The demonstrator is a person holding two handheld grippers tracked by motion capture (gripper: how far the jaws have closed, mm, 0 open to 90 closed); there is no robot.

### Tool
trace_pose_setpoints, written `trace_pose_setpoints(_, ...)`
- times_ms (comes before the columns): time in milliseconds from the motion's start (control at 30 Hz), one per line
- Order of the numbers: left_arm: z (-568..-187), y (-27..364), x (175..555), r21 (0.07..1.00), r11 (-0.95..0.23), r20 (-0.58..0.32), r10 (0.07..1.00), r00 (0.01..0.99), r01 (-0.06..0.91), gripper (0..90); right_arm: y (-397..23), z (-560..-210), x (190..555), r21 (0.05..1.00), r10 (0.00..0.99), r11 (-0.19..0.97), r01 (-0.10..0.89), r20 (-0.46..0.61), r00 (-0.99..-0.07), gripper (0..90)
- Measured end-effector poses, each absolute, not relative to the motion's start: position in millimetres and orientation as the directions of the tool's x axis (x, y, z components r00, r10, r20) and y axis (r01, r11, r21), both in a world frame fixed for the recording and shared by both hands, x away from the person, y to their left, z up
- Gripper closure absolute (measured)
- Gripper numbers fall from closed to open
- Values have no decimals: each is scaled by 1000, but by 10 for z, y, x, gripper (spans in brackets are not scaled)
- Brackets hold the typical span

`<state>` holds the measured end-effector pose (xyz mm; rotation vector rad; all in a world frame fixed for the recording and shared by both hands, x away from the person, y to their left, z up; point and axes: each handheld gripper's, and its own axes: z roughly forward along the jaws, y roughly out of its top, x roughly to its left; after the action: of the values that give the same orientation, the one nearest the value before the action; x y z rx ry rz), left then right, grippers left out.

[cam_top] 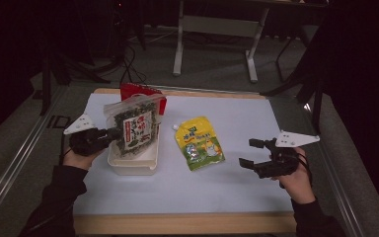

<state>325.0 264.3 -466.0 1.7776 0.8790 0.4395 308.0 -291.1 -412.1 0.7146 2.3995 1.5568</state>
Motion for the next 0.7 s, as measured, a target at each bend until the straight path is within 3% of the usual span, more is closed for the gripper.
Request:
trace_pose_setpoints(267, -4831, 2802, 3211, 922, -84, -194, 743, 640, 377, 782, -2892, -4117, 3088, 902, 489, 329, 280, 91, -867, 158)
trace_pose_setpoints(467, -4793, 2751, 3191, 923, -116, -153, 763, 628, 367, 756, -2873, -4119, 3115, 906, 465, 332, 262, 85, -881, 158)
trace_pose_setpoints(600, -4784, 2731, 3155, 928, -98, -150, 785, 601, 360, 637, -2876, -4119, 3135, 909, 470, 328, 259, 80, -879, 157)
trace_pose_setpoints(700, -4758, 2715, 3114, 933, -93, -130, 815, 565, 349, 490, -2886, -4120, 3139, 913, 475, 315, 259, 85, -876, 154)
